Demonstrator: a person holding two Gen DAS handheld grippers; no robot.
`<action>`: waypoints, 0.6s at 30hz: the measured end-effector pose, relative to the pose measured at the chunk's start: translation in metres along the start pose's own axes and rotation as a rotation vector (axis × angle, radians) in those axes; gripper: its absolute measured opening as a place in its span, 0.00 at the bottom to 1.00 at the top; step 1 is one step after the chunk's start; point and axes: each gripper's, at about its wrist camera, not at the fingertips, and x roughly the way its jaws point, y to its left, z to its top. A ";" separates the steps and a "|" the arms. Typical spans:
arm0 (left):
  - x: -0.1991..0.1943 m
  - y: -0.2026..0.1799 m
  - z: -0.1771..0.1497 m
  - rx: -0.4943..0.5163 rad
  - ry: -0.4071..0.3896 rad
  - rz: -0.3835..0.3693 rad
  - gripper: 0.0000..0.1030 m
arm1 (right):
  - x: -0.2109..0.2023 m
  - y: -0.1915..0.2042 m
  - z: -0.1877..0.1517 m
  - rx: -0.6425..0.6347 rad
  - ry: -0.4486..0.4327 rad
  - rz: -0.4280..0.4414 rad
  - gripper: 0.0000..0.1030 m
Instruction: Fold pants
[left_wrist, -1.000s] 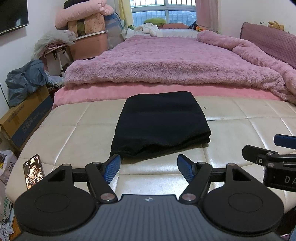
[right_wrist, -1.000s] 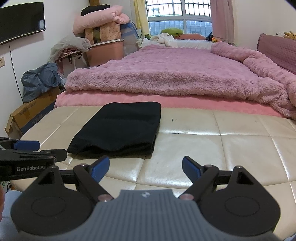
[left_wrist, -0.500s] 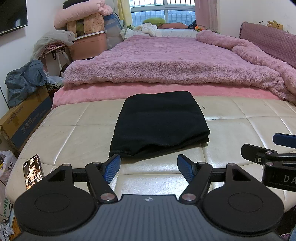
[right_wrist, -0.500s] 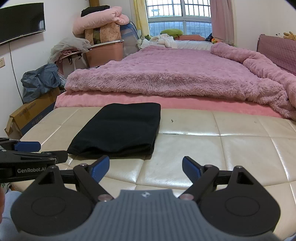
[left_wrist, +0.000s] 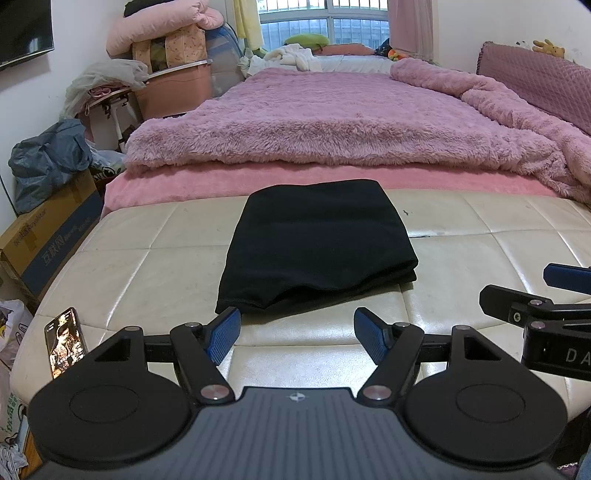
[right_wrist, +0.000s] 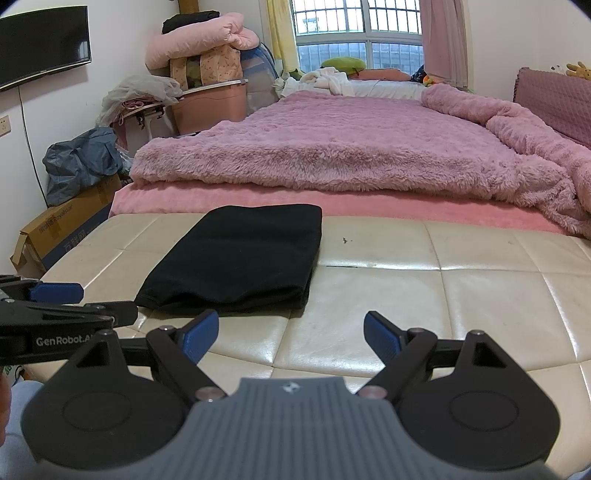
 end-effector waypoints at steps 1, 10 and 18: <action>0.000 0.000 0.000 0.000 0.000 0.000 0.80 | 0.000 0.000 0.000 0.000 0.000 -0.001 0.80; 0.001 -0.001 0.000 0.002 0.001 -0.001 0.80 | 0.000 0.000 0.000 0.001 0.001 0.000 0.80; 0.000 -0.001 0.000 0.001 0.002 0.000 0.80 | 0.000 0.000 0.000 0.002 0.002 0.001 0.80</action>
